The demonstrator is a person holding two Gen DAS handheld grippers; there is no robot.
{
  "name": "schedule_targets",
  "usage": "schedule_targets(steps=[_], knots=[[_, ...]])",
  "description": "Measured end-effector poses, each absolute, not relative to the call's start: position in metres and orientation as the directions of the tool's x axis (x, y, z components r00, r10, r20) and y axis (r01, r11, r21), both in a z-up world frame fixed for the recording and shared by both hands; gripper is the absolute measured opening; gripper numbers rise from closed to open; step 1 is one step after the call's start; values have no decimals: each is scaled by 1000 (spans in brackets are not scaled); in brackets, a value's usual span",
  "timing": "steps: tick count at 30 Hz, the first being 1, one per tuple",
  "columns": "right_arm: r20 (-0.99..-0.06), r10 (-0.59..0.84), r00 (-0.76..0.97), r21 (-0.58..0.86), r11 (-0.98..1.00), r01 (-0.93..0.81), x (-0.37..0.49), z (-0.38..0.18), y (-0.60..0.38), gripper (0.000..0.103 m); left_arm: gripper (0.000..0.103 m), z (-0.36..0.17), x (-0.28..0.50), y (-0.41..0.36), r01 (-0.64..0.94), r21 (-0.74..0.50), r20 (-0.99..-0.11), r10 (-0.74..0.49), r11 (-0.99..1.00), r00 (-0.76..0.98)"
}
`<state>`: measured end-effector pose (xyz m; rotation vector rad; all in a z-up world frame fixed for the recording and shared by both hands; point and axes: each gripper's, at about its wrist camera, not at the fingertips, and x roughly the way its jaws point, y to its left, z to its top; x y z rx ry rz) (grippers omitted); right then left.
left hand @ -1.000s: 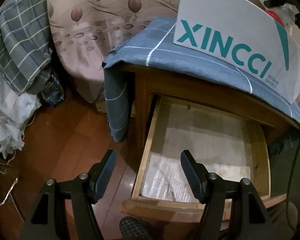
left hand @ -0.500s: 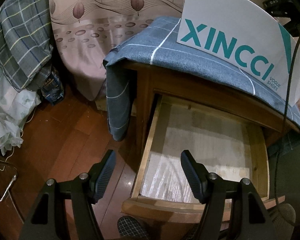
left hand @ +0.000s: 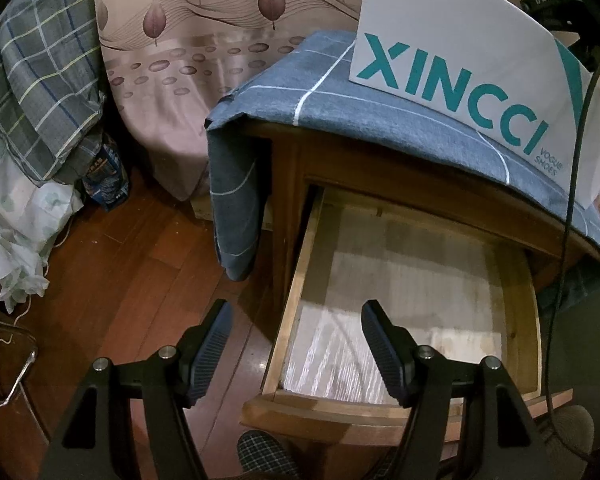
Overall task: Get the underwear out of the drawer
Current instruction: 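Lower the white sock into the box and open the right tool, then withdraw the open right tool from the box back over the drawer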
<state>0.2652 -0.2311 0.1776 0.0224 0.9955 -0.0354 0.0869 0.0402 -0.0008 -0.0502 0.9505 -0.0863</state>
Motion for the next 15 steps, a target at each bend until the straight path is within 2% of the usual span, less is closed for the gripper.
schedule_targets(steps=[5, 7, 15], knots=[[-829, -45, 557, -16, 998, 57, 261, 184, -230, 53, 69, -1, 86, 40, 51, -77, -810, -92, 996, 579], [-824, -58, 564, -28, 998, 61, 258, 187, -229, 63, 69, -1, 86, 39, 50, -75, -809, -90, 996, 580], [-792, -52, 609, -17, 998, 64, 233, 213, -233, 80, 69, 1, 84, 36, 46, -66, -809, -80, 997, 582]])
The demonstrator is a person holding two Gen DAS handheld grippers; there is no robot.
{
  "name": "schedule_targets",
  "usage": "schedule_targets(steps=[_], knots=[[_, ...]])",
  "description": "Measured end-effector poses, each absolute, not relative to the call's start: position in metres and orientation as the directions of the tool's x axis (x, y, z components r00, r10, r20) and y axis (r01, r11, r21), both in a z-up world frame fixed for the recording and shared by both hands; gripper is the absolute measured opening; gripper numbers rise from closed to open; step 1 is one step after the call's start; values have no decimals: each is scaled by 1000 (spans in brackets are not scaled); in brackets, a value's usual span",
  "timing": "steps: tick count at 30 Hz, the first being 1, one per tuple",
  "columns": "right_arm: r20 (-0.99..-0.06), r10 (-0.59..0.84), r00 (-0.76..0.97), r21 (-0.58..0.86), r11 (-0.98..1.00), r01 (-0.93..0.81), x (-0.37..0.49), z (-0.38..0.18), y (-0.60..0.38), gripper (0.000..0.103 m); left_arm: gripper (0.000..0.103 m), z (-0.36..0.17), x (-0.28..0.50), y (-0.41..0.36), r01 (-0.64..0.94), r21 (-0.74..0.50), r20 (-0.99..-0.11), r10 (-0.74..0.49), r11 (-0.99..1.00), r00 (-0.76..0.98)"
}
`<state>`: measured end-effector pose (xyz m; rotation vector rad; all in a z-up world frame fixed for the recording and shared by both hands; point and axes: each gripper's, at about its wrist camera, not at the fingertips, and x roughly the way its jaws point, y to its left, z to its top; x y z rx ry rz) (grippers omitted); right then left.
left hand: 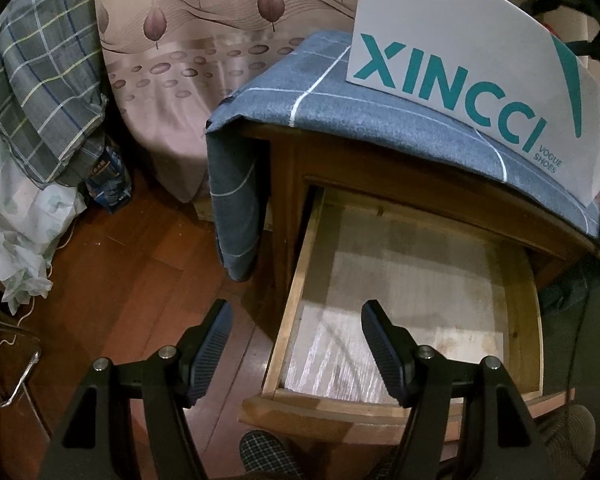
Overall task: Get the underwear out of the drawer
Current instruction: 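Withdraw the open right tool from the box back over the drawer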
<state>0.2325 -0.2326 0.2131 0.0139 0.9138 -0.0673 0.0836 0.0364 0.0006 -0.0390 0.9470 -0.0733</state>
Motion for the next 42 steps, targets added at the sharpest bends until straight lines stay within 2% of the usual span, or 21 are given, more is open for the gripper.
schedule_targets(steps=[9, 14, 19, 28, 42], knots=[[-716, 16, 697, 56, 998, 35, 158, 256, -228, 95, 69, 2, 82, 34, 58, -55, -811, -79, 997, 579], [-675, 30, 738, 61, 998, 14, 95, 251, -217, 101, 69, 2, 79, 28, 82, -40, -813, -81, 996, 576], [-680, -10, 733, 20, 999, 32, 43, 204, -206, 102, 69, 5, 74, 19, 108, -3, -809, -66, 994, 584], [-783, -32, 621, 32, 995, 91, -2, 91, -195, 102, 69, 6, 59, 6, 149, 36, -811, -59, 988, 582], [-836, -32, 548, 22, 996, 92, -17, 32, -183, 102, 69, 8, 47, -1, 169, 41, -808, -67, 985, 585]])
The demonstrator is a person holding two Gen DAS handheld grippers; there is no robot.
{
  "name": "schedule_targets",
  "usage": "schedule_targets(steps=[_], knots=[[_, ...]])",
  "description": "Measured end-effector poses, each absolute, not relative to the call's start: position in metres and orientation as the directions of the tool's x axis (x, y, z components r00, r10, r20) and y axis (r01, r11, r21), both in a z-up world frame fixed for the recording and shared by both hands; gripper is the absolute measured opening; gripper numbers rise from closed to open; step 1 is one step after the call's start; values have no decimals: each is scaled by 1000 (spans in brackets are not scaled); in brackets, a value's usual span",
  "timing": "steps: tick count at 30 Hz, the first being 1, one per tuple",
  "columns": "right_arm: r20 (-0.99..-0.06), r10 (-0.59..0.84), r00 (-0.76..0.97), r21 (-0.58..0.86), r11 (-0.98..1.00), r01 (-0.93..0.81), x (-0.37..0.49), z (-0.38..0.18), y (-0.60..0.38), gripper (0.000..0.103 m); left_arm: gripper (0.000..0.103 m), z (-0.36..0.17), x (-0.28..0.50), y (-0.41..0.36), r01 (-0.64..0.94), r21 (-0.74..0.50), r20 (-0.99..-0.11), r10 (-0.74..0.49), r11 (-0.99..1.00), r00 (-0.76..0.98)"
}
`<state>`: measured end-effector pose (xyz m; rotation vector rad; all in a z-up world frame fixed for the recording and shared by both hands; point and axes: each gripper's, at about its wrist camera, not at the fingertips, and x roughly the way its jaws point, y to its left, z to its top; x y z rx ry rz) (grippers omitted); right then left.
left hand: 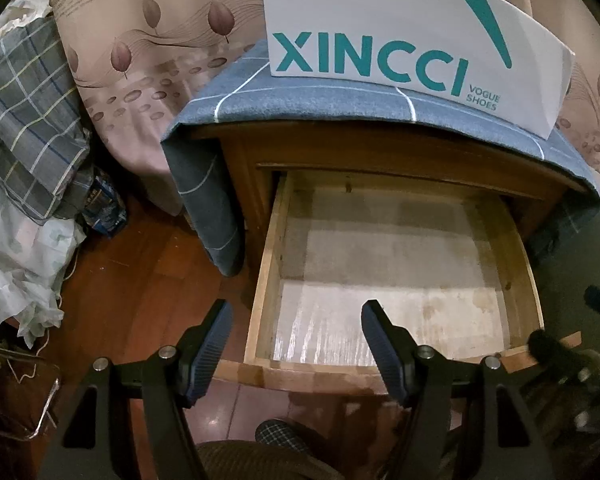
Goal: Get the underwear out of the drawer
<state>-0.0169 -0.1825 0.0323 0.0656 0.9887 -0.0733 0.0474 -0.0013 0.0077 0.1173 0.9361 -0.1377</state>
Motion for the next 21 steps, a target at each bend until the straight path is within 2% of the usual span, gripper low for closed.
schedule_targets(steps=[21], knots=[[-871, -25, 491, 1, 999, 52, -16, 7, -172, 102, 69, 7, 47, -7, 194, 41, -812, -81, 980, 579]])
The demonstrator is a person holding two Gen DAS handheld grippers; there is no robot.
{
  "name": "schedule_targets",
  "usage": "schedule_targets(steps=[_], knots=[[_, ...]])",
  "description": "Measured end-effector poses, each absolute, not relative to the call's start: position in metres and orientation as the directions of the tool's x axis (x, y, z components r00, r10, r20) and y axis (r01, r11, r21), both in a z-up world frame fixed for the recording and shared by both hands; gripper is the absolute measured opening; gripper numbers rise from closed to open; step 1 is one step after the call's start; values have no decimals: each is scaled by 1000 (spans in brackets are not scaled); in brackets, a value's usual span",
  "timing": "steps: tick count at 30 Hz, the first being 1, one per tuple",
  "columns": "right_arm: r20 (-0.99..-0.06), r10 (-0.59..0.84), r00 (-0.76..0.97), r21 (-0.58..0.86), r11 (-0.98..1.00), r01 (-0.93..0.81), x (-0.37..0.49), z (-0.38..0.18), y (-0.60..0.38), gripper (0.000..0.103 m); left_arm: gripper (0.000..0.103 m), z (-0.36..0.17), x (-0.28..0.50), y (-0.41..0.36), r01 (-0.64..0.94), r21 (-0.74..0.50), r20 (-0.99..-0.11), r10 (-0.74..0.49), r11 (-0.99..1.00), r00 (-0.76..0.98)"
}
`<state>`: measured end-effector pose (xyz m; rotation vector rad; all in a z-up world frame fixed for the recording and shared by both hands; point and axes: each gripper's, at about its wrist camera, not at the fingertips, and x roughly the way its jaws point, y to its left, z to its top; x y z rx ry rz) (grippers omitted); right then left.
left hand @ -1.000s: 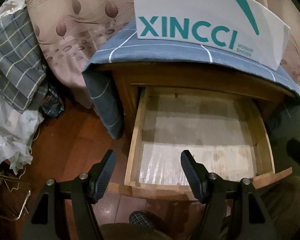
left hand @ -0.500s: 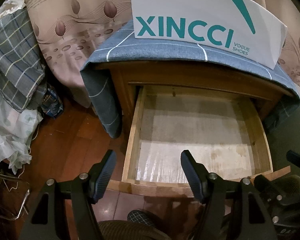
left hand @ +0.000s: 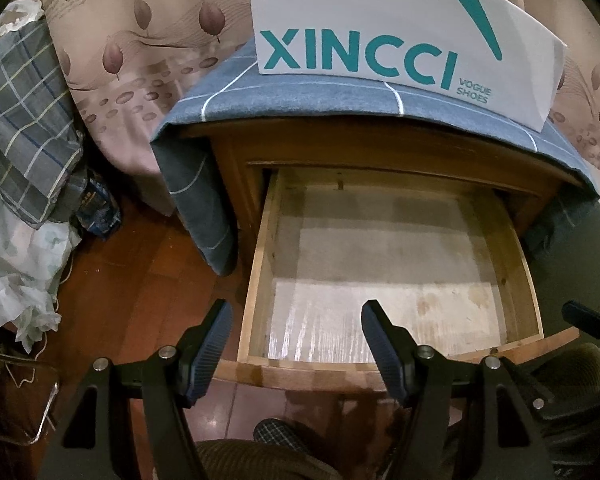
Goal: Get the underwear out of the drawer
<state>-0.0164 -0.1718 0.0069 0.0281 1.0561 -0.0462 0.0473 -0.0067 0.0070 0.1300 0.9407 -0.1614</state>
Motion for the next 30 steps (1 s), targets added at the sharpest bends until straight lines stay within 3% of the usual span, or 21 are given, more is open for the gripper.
schedule_targets(steps=[30], knots=[[-876, -26, 481, -2, 999, 51, -16, 5, -170, 102, 69, 4, 45, -11, 193, 82, -806, -49, 978, 590]])
